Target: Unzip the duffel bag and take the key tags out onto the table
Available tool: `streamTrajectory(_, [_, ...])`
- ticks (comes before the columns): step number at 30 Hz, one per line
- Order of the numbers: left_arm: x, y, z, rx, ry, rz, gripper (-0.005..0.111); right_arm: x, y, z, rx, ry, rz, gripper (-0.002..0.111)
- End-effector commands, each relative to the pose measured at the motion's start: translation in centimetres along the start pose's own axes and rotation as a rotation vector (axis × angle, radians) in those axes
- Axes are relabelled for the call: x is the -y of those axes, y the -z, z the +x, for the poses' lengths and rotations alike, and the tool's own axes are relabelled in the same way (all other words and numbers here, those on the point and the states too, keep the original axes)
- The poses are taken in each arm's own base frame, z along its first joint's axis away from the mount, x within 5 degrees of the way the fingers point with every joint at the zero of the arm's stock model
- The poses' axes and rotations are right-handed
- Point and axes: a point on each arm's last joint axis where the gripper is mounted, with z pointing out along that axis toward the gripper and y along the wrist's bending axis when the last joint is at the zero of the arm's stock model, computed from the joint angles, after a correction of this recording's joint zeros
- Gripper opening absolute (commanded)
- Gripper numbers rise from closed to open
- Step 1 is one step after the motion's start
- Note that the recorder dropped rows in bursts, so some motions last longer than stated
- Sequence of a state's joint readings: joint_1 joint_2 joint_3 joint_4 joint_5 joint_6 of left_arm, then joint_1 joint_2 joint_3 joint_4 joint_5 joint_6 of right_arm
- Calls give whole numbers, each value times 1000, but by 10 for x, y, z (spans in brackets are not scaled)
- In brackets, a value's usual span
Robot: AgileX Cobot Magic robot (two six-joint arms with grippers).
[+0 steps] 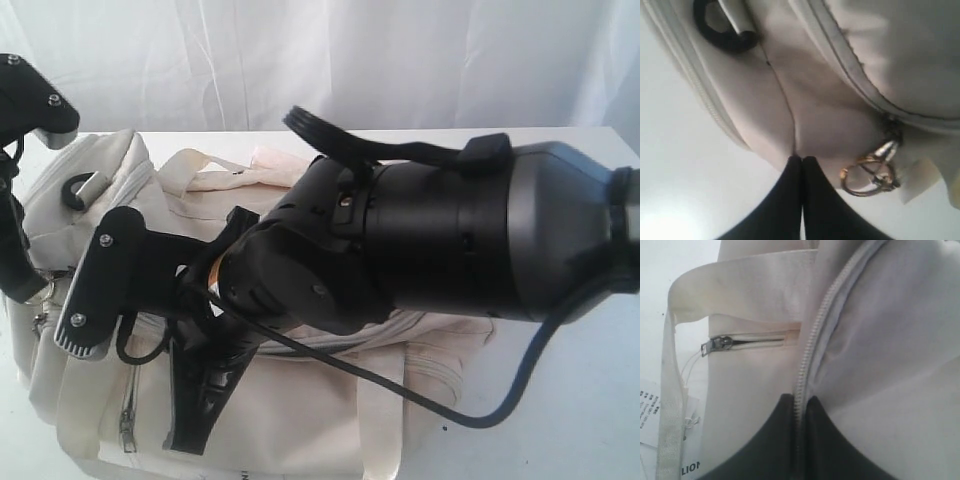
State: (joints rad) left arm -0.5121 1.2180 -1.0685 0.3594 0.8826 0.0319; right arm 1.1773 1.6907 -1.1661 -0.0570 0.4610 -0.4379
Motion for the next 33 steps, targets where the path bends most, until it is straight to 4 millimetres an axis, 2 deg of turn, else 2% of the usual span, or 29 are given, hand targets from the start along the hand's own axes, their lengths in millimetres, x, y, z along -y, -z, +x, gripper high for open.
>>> streamTrajectory(1, [-3,-3,-1,34,39,7,0,-4,0,8,-79,-3,-36,0])
streamTrajectory(4, [1,-3,0,33,34,49,0,-4,0,8,-79,-3,-36,0])
streamTrajectory(9, [7,0,10,-70,53,113,0,-4,0,8,-81,-3,-37,0])
streamTrajectory(17, [16,16,17,-47,154,209,2,-4,0,9,-93,-5,-44,0])
streamTrajectory(19, [16,16,19,-72,168,214,11,-5,0,9,-93,-8,-45,0])
streamTrajectory(20, [16,16,19,-78,180,215,18,-5,0,9,-93,-8,-45,0])
streamTrajectory(24, [15,15,14,-25,225,202,61,-6,0,11,-118,-8,-57,0])
streamTrajectory(26, [14,15,11,1,268,196,69,-6,0,13,-132,-8,-64,0])
streamTrajectory(29, [14,10,14,-7,312,206,59,-7,0,13,-140,-8,-68,0])
streamTrajectory(31, [15,1,19,-21,352,228,50,-7,0,13,-140,-8,-68,0])
streamTrajectory(33, [17,-11,25,-31,409,262,46,-7,0,13,-137,-8,-66,0])
